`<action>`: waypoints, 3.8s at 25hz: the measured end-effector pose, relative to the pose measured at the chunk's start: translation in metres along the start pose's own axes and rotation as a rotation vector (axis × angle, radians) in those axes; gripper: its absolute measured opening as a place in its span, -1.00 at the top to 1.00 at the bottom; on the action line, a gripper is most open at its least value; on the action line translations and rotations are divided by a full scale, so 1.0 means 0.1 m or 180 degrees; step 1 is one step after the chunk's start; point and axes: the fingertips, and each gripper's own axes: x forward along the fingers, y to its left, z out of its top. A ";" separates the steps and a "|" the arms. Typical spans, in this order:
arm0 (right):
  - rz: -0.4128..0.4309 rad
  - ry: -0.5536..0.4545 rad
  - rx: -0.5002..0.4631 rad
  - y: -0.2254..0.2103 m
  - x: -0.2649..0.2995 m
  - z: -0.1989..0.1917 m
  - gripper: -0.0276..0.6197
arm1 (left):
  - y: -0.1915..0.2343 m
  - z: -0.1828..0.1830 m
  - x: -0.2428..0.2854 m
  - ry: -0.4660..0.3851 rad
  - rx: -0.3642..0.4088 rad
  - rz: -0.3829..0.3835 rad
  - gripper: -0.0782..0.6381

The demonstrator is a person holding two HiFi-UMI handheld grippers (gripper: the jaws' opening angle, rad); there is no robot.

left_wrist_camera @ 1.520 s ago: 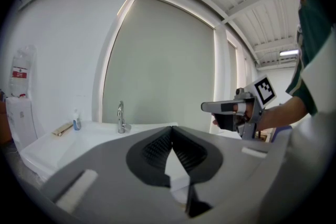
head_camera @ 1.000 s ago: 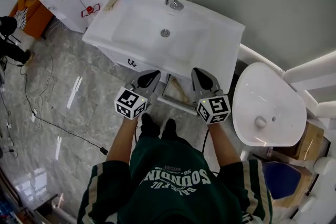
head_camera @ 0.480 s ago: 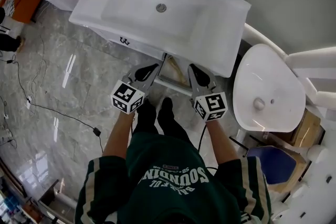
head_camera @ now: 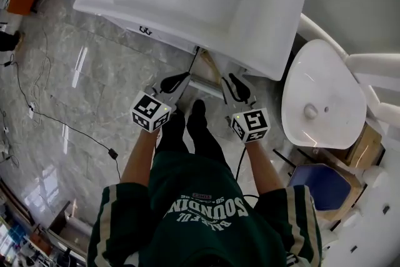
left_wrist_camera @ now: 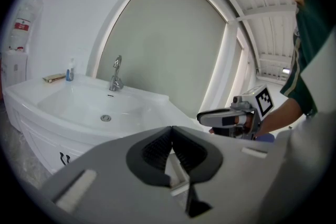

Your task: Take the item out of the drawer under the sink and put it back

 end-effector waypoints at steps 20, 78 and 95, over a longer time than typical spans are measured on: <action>0.0151 0.0982 0.0005 -0.29 0.67 -1.33 0.53 | 0.09 -0.58 -0.09 0.0219 -0.0220 0.0067 0.64; -0.0245 0.3006 -0.0582 -1.02 1.67 -3.36 0.77 | 0.60 -1.24 -0.70 0.0323 -0.0722 0.0642 0.64; 0.0034 0.2485 -0.0859 -0.47 1.23 -2.33 0.77 | 0.56 -0.56 -0.67 0.0157 -0.0543 0.0549 0.64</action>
